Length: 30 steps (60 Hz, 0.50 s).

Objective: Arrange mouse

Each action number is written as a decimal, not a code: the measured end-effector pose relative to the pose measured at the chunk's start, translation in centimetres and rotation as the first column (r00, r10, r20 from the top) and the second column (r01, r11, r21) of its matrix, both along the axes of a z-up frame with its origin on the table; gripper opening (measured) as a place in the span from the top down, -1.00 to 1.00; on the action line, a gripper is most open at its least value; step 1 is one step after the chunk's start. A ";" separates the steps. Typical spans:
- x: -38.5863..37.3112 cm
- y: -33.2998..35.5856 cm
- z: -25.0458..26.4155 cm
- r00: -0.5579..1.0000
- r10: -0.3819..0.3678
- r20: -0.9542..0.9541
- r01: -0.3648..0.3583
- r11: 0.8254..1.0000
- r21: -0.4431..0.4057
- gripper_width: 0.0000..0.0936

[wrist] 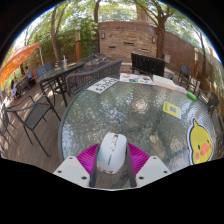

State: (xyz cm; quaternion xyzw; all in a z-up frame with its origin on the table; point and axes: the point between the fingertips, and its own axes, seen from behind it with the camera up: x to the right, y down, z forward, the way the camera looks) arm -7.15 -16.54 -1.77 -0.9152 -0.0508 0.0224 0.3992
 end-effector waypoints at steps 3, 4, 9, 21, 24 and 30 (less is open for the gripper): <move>0.2 1.2 0.4 1.000 0.021 -0.003 -0.021 1.000 -0.006 0.08; -0.2 -0.3 -0.1 1.000 0.026 -0.006 -0.026 1.000 -0.008 0.11; 0.1 0.1 0.0 0.998 0.056 -0.015 -0.056 0.998 -0.014 0.15; 0.3 1.5 6.6 0.982 0.155 -0.111 -0.147 0.986 0.078 0.19; 0.7 1.8 10.4 0.973 0.183 -0.139 -0.163 0.977 0.140 0.19; 4.3 4.2 20.1 0.956 0.216 -0.199 -0.160 0.951 0.263 0.19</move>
